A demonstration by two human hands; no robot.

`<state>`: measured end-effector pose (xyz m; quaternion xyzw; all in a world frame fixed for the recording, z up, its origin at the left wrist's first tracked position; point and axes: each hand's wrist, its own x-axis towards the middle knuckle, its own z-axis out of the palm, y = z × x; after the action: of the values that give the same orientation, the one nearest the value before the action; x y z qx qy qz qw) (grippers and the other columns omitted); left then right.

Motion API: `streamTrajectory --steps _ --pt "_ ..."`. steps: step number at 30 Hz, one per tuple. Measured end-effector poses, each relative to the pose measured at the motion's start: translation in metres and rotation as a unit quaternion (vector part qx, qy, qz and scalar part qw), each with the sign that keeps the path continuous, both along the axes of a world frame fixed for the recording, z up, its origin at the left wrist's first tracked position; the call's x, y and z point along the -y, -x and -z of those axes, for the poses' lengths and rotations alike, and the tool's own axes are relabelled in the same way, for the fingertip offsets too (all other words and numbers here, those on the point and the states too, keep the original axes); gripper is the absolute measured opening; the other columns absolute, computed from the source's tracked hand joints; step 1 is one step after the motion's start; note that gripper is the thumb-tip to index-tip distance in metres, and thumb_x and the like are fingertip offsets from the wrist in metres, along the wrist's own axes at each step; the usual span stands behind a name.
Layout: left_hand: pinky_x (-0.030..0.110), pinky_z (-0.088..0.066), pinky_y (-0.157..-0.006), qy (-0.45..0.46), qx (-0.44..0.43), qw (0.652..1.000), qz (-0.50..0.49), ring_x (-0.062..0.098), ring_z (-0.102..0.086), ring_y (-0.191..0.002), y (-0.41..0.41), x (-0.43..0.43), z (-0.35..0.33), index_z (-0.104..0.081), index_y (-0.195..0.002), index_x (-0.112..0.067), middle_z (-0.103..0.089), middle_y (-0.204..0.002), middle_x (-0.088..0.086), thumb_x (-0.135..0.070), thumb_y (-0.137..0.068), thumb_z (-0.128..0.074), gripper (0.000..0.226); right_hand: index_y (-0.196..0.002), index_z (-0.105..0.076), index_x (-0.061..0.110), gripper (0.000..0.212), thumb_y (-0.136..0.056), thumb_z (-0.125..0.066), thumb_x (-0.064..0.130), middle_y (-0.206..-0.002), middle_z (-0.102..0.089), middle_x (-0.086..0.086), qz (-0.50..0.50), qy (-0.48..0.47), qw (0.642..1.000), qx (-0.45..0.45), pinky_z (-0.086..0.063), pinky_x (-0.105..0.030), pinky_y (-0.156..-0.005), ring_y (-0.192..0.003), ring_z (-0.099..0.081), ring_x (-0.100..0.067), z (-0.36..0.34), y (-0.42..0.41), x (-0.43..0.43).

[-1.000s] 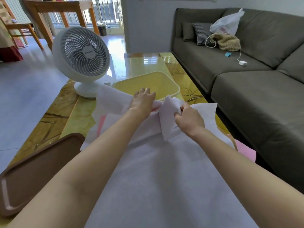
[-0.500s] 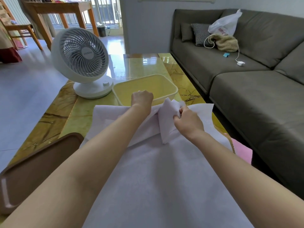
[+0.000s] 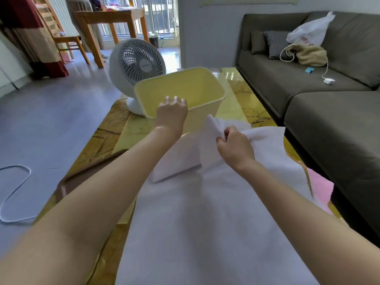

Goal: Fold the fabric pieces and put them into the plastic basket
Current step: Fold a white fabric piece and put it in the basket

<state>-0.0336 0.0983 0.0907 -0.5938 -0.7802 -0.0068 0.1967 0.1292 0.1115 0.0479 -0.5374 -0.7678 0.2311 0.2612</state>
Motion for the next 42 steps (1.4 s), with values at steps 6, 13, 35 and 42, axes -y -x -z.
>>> streamTrajectory --steps 6,13,35,42 --pt "0.035 -0.040 -0.073 0.042 0.082 0.995 -0.036 0.032 -0.049 -0.110 0.007 0.091 0.041 -0.047 -0.112 -0.005 -0.051 -0.116 0.012 0.009 -0.081 -0.048 0.033 -0.094 -0.051 0.007 0.014 -0.090 -0.046 0.019 -0.091 -0.062 -0.016 -0.054 0.025 0.998 -0.002 -0.036 -0.032 -0.065 -0.083 -0.055 -0.034 0.021 0.032 0.060" --pt "0.035 -0.040 -0.074 0.035 0.166 0.981 -0.098 0.032 -0.051 -0.109 0.012 0.172 0.045 -0.047 -0.113 -0.003 -0.051 -0.116 0.014 -0.005 -0.086 -0.052 0.028 -0.097 -0.051 0.006 0.014 -0.089 -0.047 0.017 -0.101 -0.063 -0.020 -0.108 0.053 0.993 0.016 -0.038 -0.033 -0.070 -0.095 -0.057 -0.038 0.035 0.057 0.119" --pt "0.040 -0.044 -0.090 0.031 0.329 0.937 -0.113 0.029 -0.053 -0.113 0.004 0.250 0.059 -0.045 -0.129 -0.010 -0.057 -0.125 0.010 -0.045 -0.096 -0.040 0.049 -0.109 -0.049 0.003 0.024 -0.095 -0.044 0.022 -0.091 -0.060 -0.012 -0.128 -0.133 0.983 -0.025 -0.035 -0.032 -0.068 -0.084 -0.056 -0.031 -0.039 0.065 0.166" --pt "0.026 -0.040 -0.080 0.125 0.391 0.909 -0.064 0.019 -0.049 -0.096 0.033 0.294 0.057 -0.049 -0.114 -0.017 -0.049 -0.108 0.000 -0.028 -0.081 -0.070 0.041 -0.106 -0.051 0.007 0.020 -0.094 -0.047 0.022 -0.085 -0.055 -0.002 -0.192 -0.109 0.970 -0.098 -0.037 -0.029 -0.068 -0.078 -0.051 -0.022 -0.049 0.115 0.190"
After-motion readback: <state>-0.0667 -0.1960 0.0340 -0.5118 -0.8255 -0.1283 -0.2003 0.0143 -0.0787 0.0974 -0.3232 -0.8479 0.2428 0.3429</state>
